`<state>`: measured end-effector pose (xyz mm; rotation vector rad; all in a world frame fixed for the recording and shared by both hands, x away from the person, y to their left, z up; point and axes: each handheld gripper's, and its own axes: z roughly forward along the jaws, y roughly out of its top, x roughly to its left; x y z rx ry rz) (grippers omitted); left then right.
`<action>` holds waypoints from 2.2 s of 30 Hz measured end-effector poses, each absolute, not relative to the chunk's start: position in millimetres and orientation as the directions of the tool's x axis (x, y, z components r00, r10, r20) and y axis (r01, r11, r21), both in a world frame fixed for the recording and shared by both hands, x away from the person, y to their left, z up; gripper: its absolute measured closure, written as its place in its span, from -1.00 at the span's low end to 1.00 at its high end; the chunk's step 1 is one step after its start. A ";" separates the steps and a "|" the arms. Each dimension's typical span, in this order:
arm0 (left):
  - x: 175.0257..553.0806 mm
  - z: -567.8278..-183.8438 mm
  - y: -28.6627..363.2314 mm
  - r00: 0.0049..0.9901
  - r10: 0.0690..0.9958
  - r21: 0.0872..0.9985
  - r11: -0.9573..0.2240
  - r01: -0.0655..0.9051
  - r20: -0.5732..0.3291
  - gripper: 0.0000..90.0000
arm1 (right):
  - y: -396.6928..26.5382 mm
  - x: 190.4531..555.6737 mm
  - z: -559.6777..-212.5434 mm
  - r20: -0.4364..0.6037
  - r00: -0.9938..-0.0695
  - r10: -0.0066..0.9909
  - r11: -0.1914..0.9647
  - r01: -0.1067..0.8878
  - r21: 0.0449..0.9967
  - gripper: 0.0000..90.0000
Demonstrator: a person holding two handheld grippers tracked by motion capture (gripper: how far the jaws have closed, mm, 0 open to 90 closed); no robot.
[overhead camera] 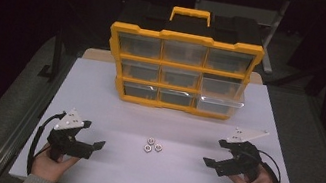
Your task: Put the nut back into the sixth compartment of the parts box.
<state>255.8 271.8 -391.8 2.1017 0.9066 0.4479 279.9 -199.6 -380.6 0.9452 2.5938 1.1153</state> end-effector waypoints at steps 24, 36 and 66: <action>255.6 -391.8 272.4 0.683 0.730 0.783 -0.425 0.454 0.001 -0.66 | -108.6 307.9 -376.1 0.078 -0.901 0.428 0.680 0.378 0.629 -0.28; 256.0 -392.3 272.7 0.685 0.728 0.774 -0.436 0.458 0.005 -0.66 | -72.2 326.7 -394.3 0.087 -0.929 0.361 0.738 0.342 0.581 0.00; 256.4 -393.1 273.8 0.681 0.732 0.778 -0.423 0.465 -0.009 -0.66 | -31.1 346.7 -427.5 0.075 -0.946 0.316 0.830 0.314 0.461 0.51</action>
